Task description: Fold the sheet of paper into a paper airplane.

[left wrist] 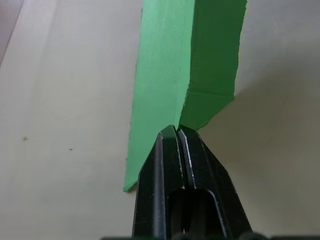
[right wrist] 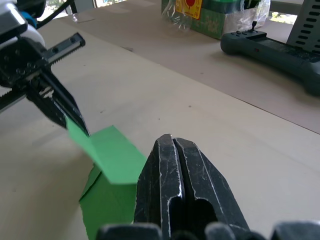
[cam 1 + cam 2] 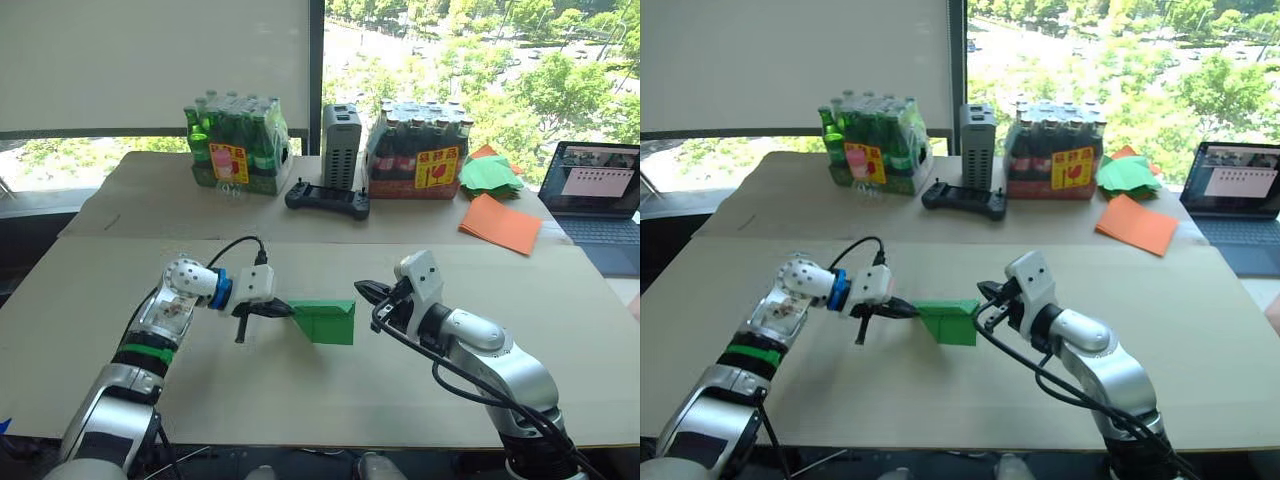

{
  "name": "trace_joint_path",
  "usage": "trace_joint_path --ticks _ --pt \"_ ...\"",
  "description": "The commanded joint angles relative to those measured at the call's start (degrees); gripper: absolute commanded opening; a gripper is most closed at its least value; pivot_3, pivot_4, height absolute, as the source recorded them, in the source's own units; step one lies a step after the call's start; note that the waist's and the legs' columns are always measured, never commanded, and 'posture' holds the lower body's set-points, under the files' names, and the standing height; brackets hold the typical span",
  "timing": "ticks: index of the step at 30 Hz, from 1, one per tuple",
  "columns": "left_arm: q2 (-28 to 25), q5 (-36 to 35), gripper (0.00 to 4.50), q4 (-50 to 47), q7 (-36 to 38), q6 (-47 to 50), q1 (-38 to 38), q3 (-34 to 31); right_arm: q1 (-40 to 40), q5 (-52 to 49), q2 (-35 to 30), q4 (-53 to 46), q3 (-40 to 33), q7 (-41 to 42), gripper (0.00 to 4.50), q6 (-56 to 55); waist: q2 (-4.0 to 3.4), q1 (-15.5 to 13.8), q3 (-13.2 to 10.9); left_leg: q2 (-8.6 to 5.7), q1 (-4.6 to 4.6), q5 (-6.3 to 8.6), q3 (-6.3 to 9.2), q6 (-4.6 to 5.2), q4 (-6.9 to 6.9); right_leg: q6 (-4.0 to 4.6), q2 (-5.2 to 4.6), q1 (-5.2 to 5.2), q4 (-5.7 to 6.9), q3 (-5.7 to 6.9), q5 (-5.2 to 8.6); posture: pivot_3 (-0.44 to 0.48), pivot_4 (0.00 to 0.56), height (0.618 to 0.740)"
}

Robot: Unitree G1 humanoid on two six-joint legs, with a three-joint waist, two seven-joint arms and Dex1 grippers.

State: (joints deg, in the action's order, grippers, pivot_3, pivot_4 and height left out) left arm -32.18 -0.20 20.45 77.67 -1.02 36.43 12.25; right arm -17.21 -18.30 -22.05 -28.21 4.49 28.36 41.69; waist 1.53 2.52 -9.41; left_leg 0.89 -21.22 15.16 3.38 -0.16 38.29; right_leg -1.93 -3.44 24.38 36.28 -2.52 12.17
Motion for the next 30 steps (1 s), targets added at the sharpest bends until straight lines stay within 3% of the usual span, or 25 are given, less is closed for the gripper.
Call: trace_joint_path --ticks 1,6,13,18,22,30 --pt "-0.04 0.22 0.54 -8.45 -4.01 4.2 -1.95 0.3 -0.64 -0.14 -1.23 -1.06 1.01 2.23 0.0 -3.14 0.0 -0.09 0.0 0.0 0.0 0.0 0.0 0.0 0.01 0.01 0.0 0.0 0.0 0.0 -0.01 0.0 0.15 0.74" --pt "-2.58 -2.08 2.13 -12.99 -3.68 8.27 -2.24 -1.21 -0.59 0.81 -5.19 1.14 2.48 8.06 1.52 -7.85 0.0 -0.07 0.0 -0.01 0.05 0.0 -0.02 0.0 0.03 0.02 0.0 -0.04 0.04 0.0 -0.01 0.0 0.15 0.74" --pt "-9.03 -11.12 2.18 -19.33 -1.93 18.49 -6.01 -7.84 -2.03 5.0 -9.92 4.08 8.12 16.1 3.92 -17.97 0.0 0.35 0.0 0.02 0.08 0.0 -0.04 0.0 0.01 0.02 0.03 -0.02 0.05 -0.03 -0.01 0.0 0.15 0.74" --pt "-11.72 -16.44 2.18 -24.19 -4.27 25.21 -10.9 -12.54 -2.24 7.64 -9.98 6.75 10.33 17.78 3.92 -22.73 -0.01 0.04 -0.01 0.02 0.08 0.0 -0.05 0.0 0.02 0.02 0.02 -0.02 0.03 -0.03 0.0 0.0 0.15 0.74" --pt "-9.96 -19.59 2.18 -29.23 -9.67 29.76 -17.07 -15.29 -2.24 9.47 -9.56 10.32 11.0 18.12 3.92 -25.37 -0.01 -0.21 -0.01 0.01 0.06 0.0 -0.06 0.0 0.02 0.01 -0.02 -0.04 -0.05 -0.03 0.0 0.0 0.15 0.74" --pt "-9.28 -21.75 2.18 -31.16 -13.46 31.5 -19.78 -15.58 -1.29 8.76 -7.19 15.19 11.13 20.47 1.32 -29.37 0.0 -0.1 -0.01 0.02 0.11 0.0 -0.07 -0.01 0.02 0.04 0.0 -0.04 0.01 -0.03 -0.02 0.0 0.15 0.74"
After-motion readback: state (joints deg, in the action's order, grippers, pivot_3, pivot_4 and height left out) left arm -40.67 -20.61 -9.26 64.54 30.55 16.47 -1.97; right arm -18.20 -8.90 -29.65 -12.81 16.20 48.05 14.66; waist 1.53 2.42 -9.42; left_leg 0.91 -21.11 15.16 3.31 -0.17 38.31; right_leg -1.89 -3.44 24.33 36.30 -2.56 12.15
